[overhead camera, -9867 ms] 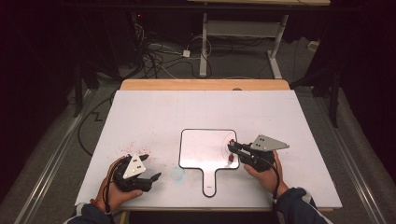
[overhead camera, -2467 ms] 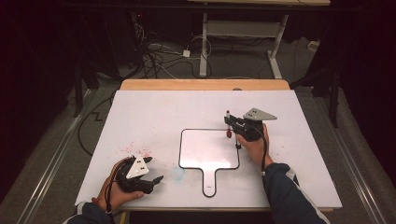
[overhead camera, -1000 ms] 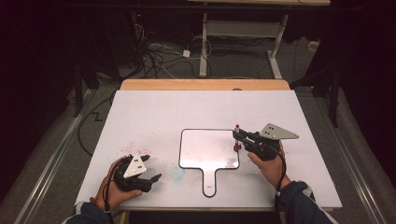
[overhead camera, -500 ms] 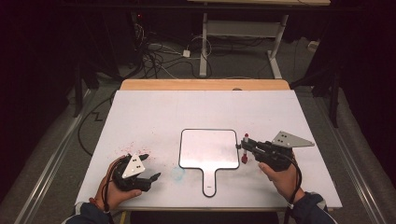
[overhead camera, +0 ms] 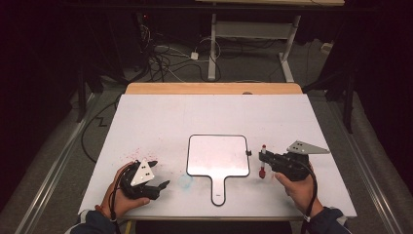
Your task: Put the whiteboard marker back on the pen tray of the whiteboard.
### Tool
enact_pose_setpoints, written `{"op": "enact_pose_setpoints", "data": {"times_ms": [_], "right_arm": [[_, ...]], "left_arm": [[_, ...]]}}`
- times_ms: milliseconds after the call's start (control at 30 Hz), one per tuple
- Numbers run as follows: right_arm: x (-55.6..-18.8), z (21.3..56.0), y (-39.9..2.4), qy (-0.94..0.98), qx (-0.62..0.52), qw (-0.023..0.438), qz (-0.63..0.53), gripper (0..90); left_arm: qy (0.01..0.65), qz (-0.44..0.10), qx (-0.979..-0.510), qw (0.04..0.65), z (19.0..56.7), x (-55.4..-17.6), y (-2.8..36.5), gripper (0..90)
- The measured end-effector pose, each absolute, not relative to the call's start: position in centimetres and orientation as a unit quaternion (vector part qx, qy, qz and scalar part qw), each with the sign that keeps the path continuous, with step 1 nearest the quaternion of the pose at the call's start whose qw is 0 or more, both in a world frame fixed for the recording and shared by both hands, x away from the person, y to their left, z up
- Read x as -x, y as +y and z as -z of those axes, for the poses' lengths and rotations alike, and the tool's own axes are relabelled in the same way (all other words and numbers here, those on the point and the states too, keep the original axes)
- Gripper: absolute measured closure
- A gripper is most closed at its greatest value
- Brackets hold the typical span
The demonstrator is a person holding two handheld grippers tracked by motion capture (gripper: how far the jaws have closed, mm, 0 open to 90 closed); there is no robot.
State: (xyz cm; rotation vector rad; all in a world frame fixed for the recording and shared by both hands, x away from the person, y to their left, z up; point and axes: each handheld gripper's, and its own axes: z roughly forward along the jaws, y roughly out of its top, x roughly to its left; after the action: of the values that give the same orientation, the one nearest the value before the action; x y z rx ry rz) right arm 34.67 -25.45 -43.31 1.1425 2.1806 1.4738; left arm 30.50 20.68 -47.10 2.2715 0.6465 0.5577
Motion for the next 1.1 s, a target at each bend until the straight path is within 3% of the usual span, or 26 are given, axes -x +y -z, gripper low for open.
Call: {"op": "enact_pose_setpoints", "data": {"times_ms": [667, 1100], "right_arm": [[-40.8, 46.5, -23.0, 0.761, -0.41, 0.072, -0.498, 80.0], [-42.4, 47.5, -22.0, 0.767, -0.451, 0.092, -0.448, 76.5]], "left_arm": [[0.248, -0.208, -0.879, 0.349, 47.3, -30.5, 20.4, 21.8], [0.245, -0.202, -0.883, 0.345, 47.4, -30.6, 20.3, 21.8]]}}
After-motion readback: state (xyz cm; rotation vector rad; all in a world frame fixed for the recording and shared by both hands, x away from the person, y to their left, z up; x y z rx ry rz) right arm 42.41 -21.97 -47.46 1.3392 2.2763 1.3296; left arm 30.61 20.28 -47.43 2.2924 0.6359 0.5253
